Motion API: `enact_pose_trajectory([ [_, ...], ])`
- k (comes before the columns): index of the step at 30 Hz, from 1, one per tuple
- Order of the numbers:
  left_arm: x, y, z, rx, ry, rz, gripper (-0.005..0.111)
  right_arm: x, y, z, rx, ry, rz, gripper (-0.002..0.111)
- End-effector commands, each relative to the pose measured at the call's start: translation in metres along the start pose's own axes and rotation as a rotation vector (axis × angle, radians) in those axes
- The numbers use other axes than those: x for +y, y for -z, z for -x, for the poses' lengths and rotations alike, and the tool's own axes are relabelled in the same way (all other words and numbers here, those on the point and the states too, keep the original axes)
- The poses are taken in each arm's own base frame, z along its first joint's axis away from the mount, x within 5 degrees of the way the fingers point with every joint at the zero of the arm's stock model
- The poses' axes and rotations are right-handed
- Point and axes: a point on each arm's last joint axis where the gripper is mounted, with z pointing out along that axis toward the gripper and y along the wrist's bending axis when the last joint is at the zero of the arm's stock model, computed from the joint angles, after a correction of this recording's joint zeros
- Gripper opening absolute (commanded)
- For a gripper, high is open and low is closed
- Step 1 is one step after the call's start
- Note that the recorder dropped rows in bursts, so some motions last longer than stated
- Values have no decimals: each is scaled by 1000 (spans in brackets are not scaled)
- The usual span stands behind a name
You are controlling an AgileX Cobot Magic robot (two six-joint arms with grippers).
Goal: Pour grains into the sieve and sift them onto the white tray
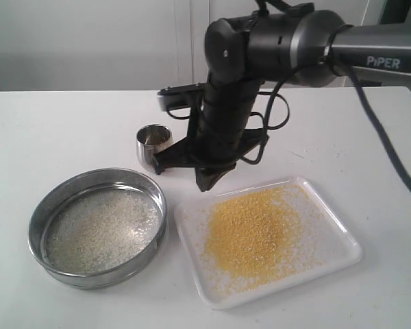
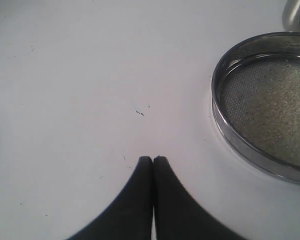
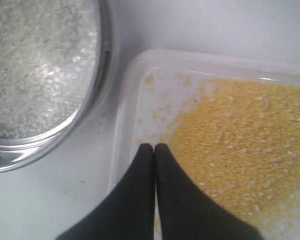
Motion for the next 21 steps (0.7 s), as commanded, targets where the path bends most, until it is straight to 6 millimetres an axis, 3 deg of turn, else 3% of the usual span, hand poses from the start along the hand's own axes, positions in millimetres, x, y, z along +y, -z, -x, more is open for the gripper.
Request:
enact_pose_trajectory([
  [1, -1, 0, -2, 2, 7, -4, 0, -33, 12, -7, 5, -75, -10, 0],
  [13, -1, 0, -2, 2, 7, -4, 0, -137, 44, -59, -34, -341, -79, 0],
  [21, -1, 0, -2, 2, 7, -4, 0, -179, 65, -98, -77, -469, -142, 0],
])
